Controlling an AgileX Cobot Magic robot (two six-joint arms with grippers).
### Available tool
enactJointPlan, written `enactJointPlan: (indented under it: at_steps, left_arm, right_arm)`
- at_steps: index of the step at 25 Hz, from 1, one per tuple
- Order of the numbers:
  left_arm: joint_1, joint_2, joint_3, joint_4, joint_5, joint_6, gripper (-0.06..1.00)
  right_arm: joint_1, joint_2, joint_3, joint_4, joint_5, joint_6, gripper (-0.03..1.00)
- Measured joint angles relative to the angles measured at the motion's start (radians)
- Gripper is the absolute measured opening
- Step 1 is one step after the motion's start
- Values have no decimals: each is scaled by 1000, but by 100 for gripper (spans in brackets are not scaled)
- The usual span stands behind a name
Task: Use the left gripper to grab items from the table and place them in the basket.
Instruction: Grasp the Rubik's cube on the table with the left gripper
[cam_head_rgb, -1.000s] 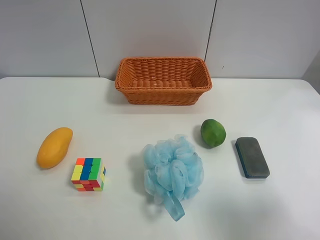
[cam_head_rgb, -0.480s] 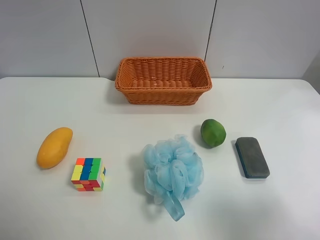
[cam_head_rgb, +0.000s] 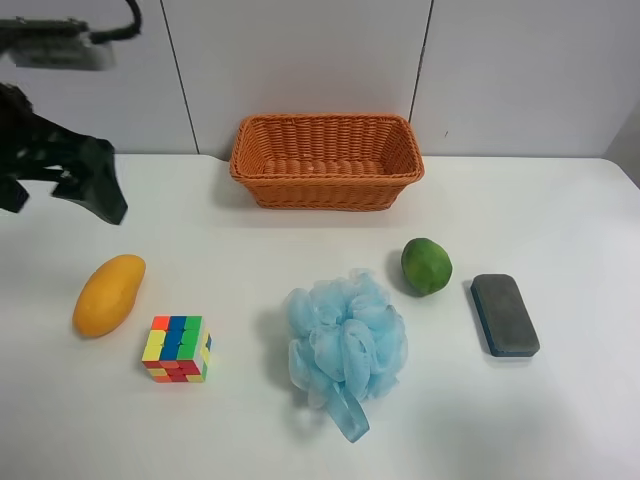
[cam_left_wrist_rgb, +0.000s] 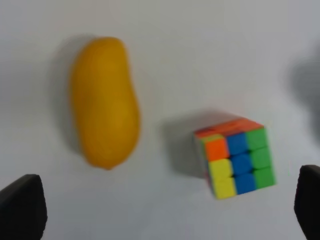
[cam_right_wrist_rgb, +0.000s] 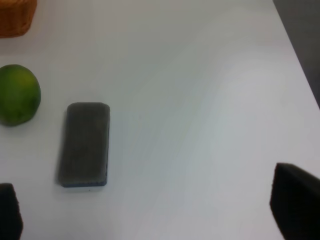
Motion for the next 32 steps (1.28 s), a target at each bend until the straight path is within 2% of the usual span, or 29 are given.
enactJointPlan:
  at_steps: [4, 9, 12, 20, 24, 27, 32]
  left_arm:
    - [-55, 102, 0, -48, -4, -60, 99]
    - [-73, 197, 3, -78, 1, -93, 99]
    - [-73, 213, 48, -115, -22, -115, 99]
    - [-73, 217, 262, -200, -275, -114, 99]
    - [-73, 217, 330, -257, -418, -74, 99]
    - [-73, 219, 363, -295, -471, -45, 99]
    - [-73, 231, 399, -325, -503, -36, 99]
  right_arm:
    - [0, 0, 0, 0, 0, 0, 99]
    - [0, 0, 0, 0, 0, 0, 99]
    - [0, 0, 0, 0, 0, 0, 99]
    - [0, 0, 0, 0, 0, 0, 99]
    - [0, 0, 0, 0, 0, 0, 99]
    - [0, 0, 0, 0, 0, 0, 99]
    - [0, 0, 0, 0, 0, 0, 99]
